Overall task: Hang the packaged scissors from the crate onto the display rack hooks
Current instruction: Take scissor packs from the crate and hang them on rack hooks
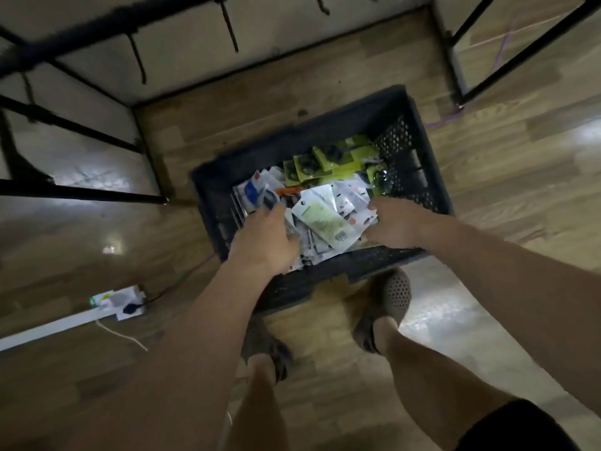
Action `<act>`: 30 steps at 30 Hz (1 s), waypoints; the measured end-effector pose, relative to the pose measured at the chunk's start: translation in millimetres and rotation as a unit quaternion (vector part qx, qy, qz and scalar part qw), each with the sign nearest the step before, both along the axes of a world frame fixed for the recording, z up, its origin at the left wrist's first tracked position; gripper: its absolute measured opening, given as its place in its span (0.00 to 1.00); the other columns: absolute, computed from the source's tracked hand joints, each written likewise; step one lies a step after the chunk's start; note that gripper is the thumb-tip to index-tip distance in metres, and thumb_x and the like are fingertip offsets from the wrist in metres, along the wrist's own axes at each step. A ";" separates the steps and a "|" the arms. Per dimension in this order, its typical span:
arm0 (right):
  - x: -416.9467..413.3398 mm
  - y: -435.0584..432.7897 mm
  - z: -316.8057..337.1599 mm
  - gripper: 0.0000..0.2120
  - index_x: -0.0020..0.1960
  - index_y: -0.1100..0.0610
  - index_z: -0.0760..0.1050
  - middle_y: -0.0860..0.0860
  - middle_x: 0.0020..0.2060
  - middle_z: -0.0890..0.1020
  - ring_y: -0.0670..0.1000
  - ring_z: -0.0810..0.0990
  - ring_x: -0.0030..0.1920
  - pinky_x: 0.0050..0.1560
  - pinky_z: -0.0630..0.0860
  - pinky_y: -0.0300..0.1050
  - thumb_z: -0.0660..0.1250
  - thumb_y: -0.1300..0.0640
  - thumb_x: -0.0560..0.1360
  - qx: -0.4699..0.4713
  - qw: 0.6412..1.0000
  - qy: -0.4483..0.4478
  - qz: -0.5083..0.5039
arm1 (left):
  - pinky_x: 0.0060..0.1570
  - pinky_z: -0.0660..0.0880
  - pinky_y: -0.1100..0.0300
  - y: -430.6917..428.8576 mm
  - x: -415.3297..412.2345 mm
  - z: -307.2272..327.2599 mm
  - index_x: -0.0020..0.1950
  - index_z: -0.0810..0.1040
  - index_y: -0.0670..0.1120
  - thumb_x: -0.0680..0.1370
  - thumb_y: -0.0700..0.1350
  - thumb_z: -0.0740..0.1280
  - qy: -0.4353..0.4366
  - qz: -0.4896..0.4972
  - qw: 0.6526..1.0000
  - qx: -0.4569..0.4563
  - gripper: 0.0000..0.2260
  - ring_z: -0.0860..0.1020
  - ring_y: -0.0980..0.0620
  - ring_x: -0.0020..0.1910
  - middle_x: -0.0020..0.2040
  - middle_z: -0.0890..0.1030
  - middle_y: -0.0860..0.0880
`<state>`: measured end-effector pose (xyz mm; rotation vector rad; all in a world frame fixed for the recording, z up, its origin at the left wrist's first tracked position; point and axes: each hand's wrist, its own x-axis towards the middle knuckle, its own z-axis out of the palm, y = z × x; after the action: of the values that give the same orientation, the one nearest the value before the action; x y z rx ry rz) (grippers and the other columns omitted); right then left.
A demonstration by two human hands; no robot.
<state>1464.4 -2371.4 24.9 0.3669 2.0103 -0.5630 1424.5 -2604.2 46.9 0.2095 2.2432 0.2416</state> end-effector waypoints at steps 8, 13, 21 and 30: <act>-26.8 -36.0 -218.9 0.16 0.61 0.57 0.71 0.56 0.52 0.79 0.58 0.77 0.50 0.43 0.73 0.49 0.66 0.49 0.79 0.012 0.996 0.084 0.006 | 0.58 0.76 0.47 -8.7 -13.4 -228.7 0.76 0.67 0.54 0.81 0.44 0.63 0.005 -0.011 0.998 -0.058 0.23 0.75 0.37 0.66 0.69 0.75 0.40; -21.1 -66.1 -253.7 0.15 0.56 0.56 0.68 0.49 0.39 0.74 0.56 0.75 0.40 0.34 0.65 0.46 0.65 0.46 0.79 0.056 0.975 0.213 -0.024 | 0.69 0.65 0.43 -23.6 -4.1 -271.3 0.78 0.64 0.56 0.81 0.40 0.60 0.083 -0.118 0.981 -0.133 0.26 0.60 0.37 0.75 0.74 0.64 0.38; -3.2 -79.4 -256.4 0.31 0.68 0.57 0.59 0.56 0.58 0.73 0.61 0.77 0.52 0.46 0.75 0.54 0.69 0.41 0.77 0.059 0.974 0.175 -0.134 | 0.76 0.55 0.43 -47.3 5.9 -279.1 0.77 0.67 0.57 0.81 0.48 0.65 0.090 -0.197 0.963 -0.160 0.24 0.55 0.35 0.77 0.76 0.58 0.37; 2.3 -81.2 -256.9 0.38 0.70 0.55 0.54 0.50 0.41 0.77 0.56 0.81 0.42 0.48 0.81 0.57 0.75 0.47 0.74 0.042 0.963 0.128 -0.235 | 0.77 0.57 0.38 -40.0 -25.1 -289.2 0.75 0.61 0.50 0.82 0.54 0.63 0.087 0.113 0.989 -0.038 0.23 0.57 0.35 0.79 0.79 0.60 0.36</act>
<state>1466.7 -2452.6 -232.0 0.8759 2.2075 -0.8529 1399.3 -2644.1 -242.3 -0.0690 2.4455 0.2659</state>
